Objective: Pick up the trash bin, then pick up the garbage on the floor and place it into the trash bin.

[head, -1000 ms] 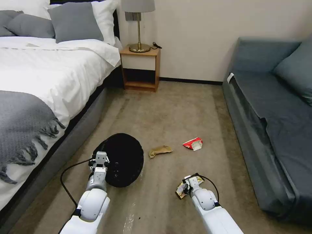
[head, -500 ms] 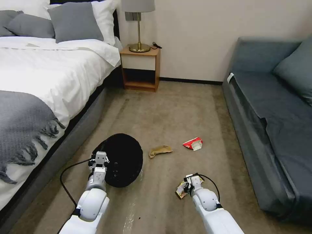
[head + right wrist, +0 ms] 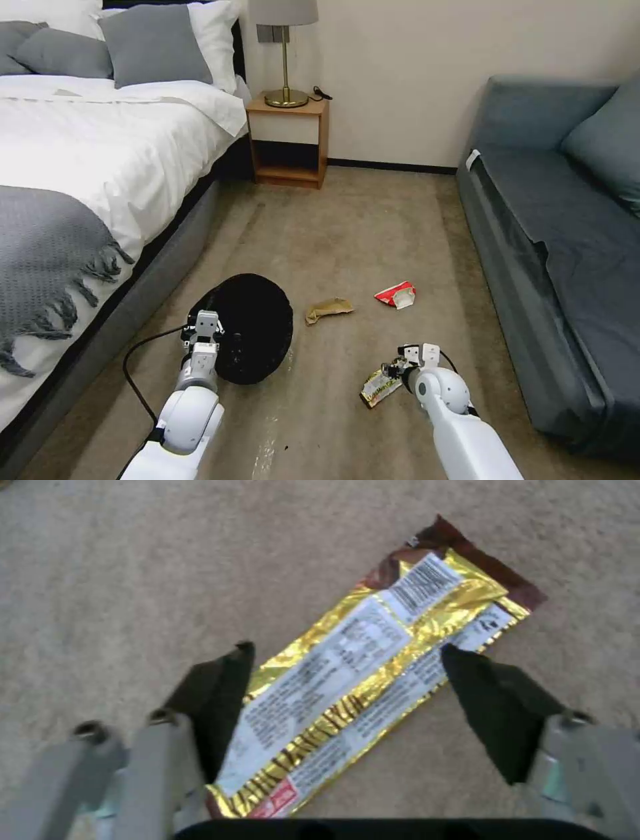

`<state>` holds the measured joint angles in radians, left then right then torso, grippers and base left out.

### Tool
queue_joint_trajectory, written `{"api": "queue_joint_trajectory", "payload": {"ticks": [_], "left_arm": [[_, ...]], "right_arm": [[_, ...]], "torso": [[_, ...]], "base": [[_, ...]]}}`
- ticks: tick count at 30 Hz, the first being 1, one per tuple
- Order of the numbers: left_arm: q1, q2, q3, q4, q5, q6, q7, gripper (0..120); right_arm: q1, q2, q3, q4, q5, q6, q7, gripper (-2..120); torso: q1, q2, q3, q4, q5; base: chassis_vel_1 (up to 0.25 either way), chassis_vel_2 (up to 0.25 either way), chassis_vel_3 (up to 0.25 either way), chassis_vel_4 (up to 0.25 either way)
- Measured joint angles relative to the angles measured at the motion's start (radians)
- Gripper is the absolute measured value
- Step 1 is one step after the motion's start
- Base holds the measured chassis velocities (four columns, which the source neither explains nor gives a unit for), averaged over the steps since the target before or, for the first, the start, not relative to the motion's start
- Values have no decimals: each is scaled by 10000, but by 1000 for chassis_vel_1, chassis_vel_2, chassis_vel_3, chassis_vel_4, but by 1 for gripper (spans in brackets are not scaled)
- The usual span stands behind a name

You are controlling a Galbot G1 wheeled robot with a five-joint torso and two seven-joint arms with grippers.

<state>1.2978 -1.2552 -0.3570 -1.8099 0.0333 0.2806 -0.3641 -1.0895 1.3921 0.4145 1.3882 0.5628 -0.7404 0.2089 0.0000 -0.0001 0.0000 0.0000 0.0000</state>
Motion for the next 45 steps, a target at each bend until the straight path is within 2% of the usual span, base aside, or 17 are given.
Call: {"api": "queue_joint_trajectory", "payload": {"ticks": [1,4,5,7,25,45], "left_arm": [[0,0,0,0,0,0,0,4],[-3,-11,49,-9,0,9,1,4],[-3,-11,49,-9,0,9,1,4],[10,-13,59,-16,0,14,0,4],[25,-82,165,-12,-8,23,-1,4],[170,-172,120,-24,11,-81,-9,4]], "right_arm": [[0,0,0,0,0,0,0,77],[120,-3,98,-246,125,4,0,90],[120,-3,98,-246,125,4,0,90],[198,1,188,-424,191,12,-9,99],[651,11,494,-1651,50,40,-273,100],[796,139,-29,-2046,-538,51,-537,100]], "torso": [[0,0,0,0,0],[0,0,0,0,0],[0,0,0,0,0],[0,1,0,0,0],[0,0,0,0,0],[0,1,0,0,-2]], "base": [[0,0,0,0],[0,0,0,0],[0,0,0,0],[0,0,0,0],[0,0,0,0],[0,0,0,0]]}}
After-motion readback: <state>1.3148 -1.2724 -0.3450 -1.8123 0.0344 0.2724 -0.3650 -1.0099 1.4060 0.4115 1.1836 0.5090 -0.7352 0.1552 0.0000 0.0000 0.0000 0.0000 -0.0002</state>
